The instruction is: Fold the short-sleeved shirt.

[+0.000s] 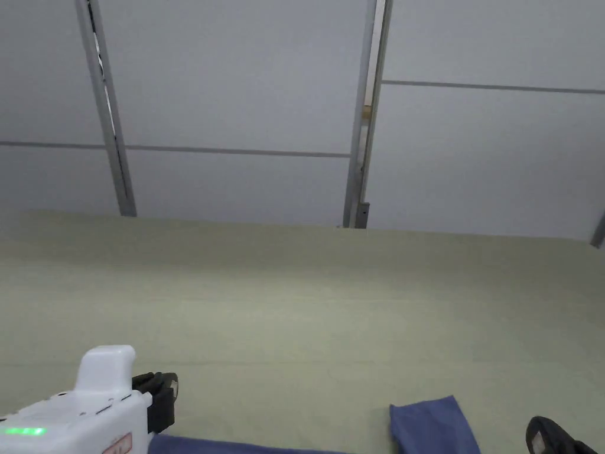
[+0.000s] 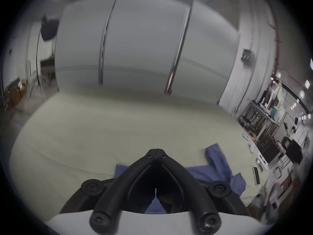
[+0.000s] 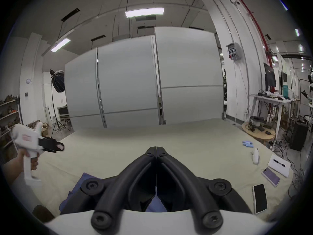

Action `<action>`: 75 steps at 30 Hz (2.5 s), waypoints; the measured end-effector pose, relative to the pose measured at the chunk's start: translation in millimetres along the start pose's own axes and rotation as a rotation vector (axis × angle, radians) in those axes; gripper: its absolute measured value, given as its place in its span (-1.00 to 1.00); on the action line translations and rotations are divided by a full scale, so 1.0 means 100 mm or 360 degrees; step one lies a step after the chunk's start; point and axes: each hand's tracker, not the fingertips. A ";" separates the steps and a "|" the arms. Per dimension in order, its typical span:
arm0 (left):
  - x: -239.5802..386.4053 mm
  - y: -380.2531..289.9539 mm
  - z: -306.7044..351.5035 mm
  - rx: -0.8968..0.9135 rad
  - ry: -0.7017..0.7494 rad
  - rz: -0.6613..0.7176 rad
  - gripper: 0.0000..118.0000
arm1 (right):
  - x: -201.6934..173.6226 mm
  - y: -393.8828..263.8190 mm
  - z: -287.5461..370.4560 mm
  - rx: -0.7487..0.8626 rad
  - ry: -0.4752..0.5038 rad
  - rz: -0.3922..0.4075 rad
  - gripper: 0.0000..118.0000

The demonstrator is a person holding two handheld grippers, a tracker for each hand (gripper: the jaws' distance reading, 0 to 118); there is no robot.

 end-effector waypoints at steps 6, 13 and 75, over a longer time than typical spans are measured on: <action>-0.56 -0.15 -1.55 -0.0650 0.0347 0.0173 1.00 | 0.16 -0.28 -0.37 -0.0174 -0.0058 -0.0068 -0.96; -0.82 -0.90 -2.09 -0.0963 0.0507 0.0167 0.97 | 0.18 -0.43 -0.65 -0.0335 -0.0138 -0.0073 -0.96; 0.02 -0.58 1.63 0.0592 -0.0053 0.0173 0.55 | 0.34 -0.03 0.40 -0.0052 0.0132 -0.0169 0.12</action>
